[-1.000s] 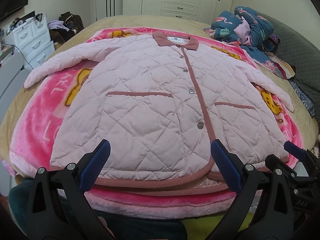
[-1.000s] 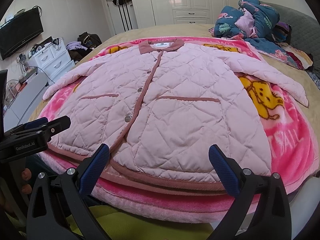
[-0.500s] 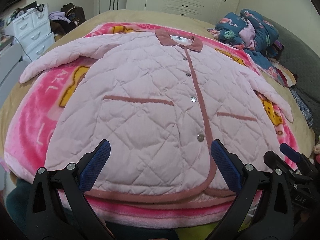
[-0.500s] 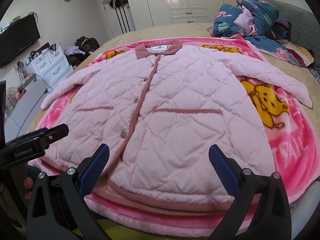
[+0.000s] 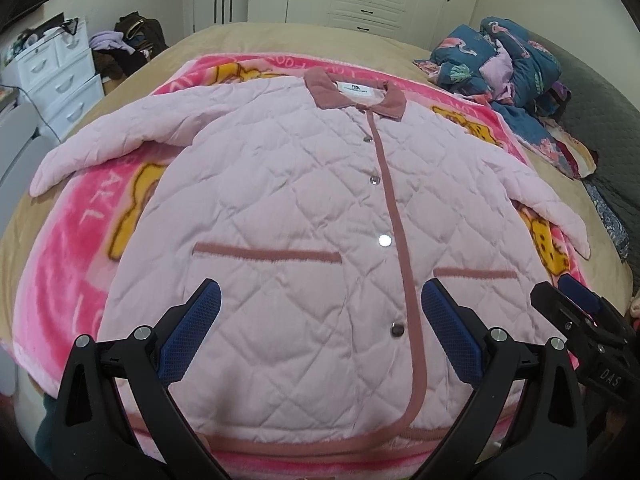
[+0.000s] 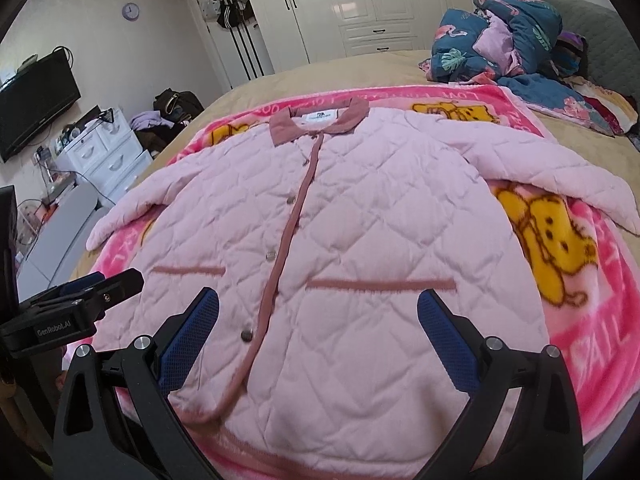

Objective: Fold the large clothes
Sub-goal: 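Move the right tool over the jacket toward the sleeve cuff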

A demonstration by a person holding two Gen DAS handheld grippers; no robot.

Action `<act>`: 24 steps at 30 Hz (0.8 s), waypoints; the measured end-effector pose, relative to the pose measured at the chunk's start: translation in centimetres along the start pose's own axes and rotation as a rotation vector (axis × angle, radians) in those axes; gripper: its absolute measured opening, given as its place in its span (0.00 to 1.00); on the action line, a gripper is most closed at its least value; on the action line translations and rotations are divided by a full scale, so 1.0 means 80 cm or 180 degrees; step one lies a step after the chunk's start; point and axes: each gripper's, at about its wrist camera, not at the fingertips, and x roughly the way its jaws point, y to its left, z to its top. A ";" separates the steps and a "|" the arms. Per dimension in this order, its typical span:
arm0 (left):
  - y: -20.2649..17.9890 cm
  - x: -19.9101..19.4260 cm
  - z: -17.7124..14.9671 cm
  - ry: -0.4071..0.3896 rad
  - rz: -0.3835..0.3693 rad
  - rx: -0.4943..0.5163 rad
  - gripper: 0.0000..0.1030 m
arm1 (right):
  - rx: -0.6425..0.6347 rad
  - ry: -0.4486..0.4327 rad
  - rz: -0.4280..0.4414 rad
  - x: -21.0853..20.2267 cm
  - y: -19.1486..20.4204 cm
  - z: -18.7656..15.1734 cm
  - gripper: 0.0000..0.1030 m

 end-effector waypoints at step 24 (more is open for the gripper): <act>-0.048 0.079 0.112 0.0123 -0.0103 0.0194 0.91 | 0.0351 -0.0136 -0.0164 0.067 -0.074 0.113 0.96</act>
